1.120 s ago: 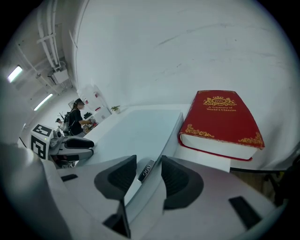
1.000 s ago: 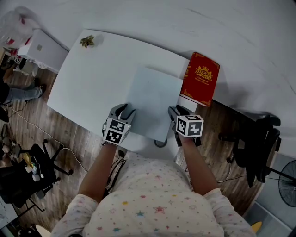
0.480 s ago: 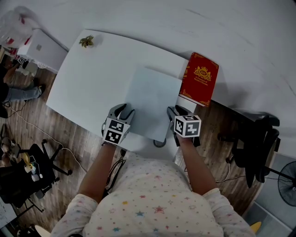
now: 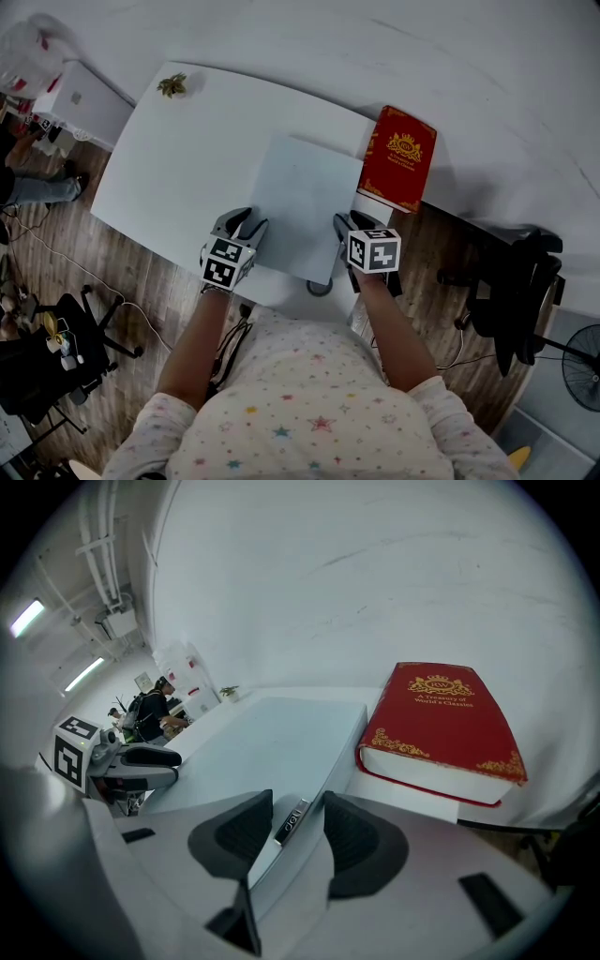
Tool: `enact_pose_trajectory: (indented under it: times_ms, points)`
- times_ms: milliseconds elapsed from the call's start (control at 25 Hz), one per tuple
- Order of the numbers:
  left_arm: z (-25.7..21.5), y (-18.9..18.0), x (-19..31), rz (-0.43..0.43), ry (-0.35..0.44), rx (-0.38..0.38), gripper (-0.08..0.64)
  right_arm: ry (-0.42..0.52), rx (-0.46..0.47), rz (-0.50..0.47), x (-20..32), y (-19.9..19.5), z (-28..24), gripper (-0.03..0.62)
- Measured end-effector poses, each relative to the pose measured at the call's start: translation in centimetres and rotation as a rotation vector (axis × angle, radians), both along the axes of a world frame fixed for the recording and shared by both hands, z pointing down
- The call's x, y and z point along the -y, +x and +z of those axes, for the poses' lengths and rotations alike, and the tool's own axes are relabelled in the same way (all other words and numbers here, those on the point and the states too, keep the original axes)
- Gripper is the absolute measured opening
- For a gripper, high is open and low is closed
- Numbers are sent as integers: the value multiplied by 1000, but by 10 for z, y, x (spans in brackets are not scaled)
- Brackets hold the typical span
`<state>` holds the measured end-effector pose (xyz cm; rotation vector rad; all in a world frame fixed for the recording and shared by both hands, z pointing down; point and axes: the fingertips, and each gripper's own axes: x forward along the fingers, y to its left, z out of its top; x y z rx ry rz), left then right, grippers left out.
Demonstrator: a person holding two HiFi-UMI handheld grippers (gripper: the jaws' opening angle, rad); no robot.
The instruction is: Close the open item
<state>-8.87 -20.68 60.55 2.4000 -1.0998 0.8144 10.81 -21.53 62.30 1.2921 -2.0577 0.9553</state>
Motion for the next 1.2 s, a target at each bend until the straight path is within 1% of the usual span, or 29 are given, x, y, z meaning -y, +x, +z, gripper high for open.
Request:
enact_pose_trajectory:
  times_ms: [120,320,800,880,1000,1200]
  points:
    - [-5,-1,-1,8,13,23,176,3,-4,-5,0,0,0,170]
    - [-20,-4,-1,-39,45,-26,179,10,-5,-8,1,1,1,170]
    - [-42,7,-20,-33,90,-40,179,28,-3,-39,2,2,-5,171]
    - [-46,9,-23,-37,99,-44,179,37,-24,-56,1,4,-7,187]
    - [-53,11,-26,-46,114,-51,179,46,-70,-89,-3,6,-9,183]
    - [-61,13,-30,-56,128,-63,179,58,-75,-101,-14,14,-13,176]
